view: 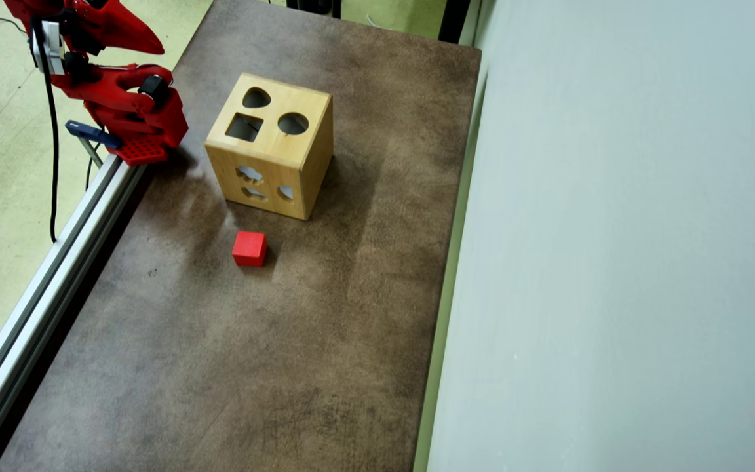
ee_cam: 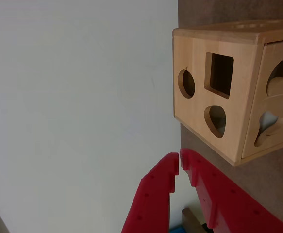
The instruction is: Pick and place the red cube on the square hole
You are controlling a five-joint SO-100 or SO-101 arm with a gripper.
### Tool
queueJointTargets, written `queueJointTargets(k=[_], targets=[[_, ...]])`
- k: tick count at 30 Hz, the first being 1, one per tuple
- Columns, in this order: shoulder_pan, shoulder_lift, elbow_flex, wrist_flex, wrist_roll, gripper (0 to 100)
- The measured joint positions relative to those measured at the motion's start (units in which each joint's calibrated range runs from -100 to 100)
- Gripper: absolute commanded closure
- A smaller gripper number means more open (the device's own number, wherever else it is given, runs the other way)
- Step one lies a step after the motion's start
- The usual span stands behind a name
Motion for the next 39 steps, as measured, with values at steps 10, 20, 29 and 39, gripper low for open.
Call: queueJointTargets(k=[10, 20, 29, 39], targets=[[0.0, 0.0, -0.5, 0.2, 3.1, 99], [0.0, 0.0, -0.5, 0.2, 3.1, 99], [0.0, 12.2, -5.7, 0.2, 3.5, 99], [4.7, 36.8, -30.3, 0.2, 3.7, 99]])
